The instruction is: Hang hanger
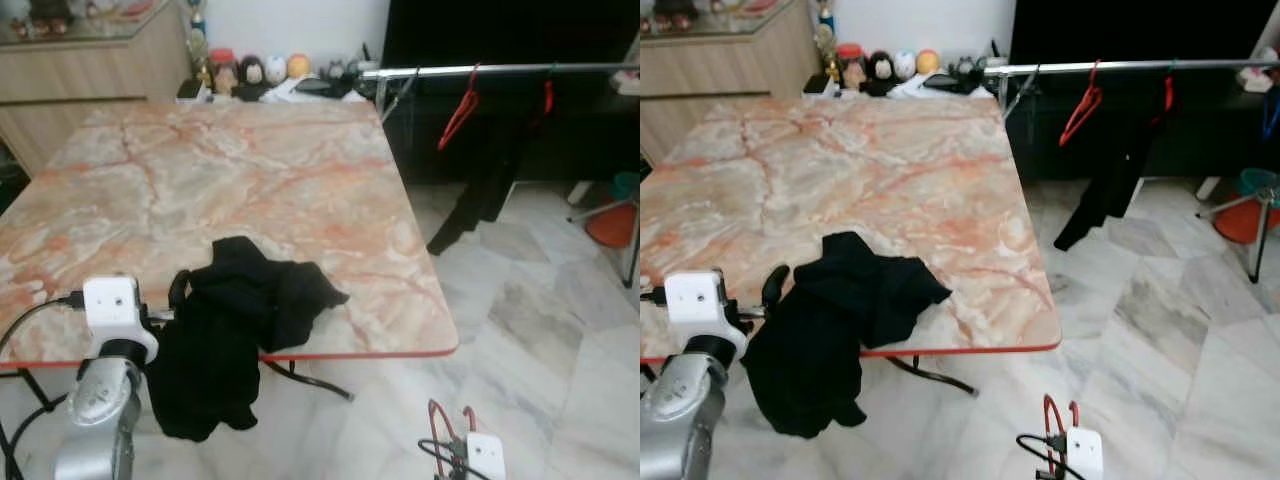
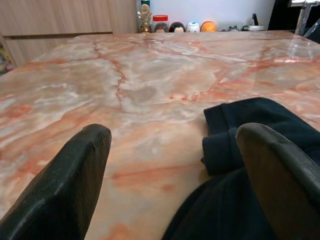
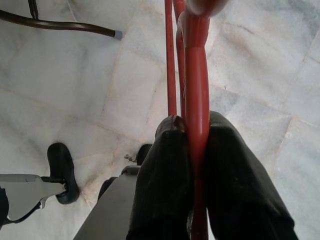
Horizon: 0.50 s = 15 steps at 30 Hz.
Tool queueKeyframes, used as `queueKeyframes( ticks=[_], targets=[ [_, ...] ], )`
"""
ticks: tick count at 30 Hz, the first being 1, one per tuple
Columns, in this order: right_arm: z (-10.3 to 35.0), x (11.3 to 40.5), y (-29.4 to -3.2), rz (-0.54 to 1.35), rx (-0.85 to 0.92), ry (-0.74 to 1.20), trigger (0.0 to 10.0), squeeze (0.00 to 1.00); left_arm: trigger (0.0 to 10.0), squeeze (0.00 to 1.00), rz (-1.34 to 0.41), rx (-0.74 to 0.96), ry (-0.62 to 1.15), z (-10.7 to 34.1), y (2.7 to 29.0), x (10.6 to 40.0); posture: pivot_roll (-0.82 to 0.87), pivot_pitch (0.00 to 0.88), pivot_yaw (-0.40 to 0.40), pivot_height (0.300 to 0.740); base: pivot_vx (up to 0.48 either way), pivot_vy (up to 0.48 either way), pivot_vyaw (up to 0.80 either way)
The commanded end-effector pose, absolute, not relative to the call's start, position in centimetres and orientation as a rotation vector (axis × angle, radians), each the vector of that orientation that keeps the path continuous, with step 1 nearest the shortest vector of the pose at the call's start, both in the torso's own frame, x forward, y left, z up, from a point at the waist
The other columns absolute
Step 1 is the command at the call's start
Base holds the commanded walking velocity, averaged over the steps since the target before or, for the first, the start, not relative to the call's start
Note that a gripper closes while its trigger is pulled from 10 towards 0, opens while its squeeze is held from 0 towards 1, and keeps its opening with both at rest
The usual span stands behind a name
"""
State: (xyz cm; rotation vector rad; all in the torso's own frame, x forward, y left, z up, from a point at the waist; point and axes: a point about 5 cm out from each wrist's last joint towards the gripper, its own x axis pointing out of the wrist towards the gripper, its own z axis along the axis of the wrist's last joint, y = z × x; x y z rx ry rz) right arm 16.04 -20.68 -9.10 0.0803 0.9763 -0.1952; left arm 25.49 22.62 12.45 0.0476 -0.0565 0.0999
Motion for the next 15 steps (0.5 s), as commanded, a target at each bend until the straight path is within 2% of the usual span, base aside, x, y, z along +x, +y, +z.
queueKeyframes(
  ticks=[1,4,15],
  targets=[
    [-9.09,15.98,-20.83,-0.199,0.076,0.976,10.0,0.0,10.0,0.0,0.085,0.06,-0.07,12.54,22.2,25.43,0.15,0.0,-0.024,0.74,0.0,0.0,0.0],
    [-9.07,16.01,-20.88,-0.197,0.075,0.974,10.0,0.0,10.0,0.0,0.105,0.028,-0.084,12.32,21.93,25.42,0.15,0.0,-0.026,0.74,0.0,0.0,0.0],
    [-9.05,16.04,-20.89,-0.195,0.075,0.972,10.0,0.0,10.0,0.0,0.093,0.035,-0.125,12.82,21.21,26.09,0.15,0.0,-0.029,0.74,-0.267,0.0,0.0]
  ],
)
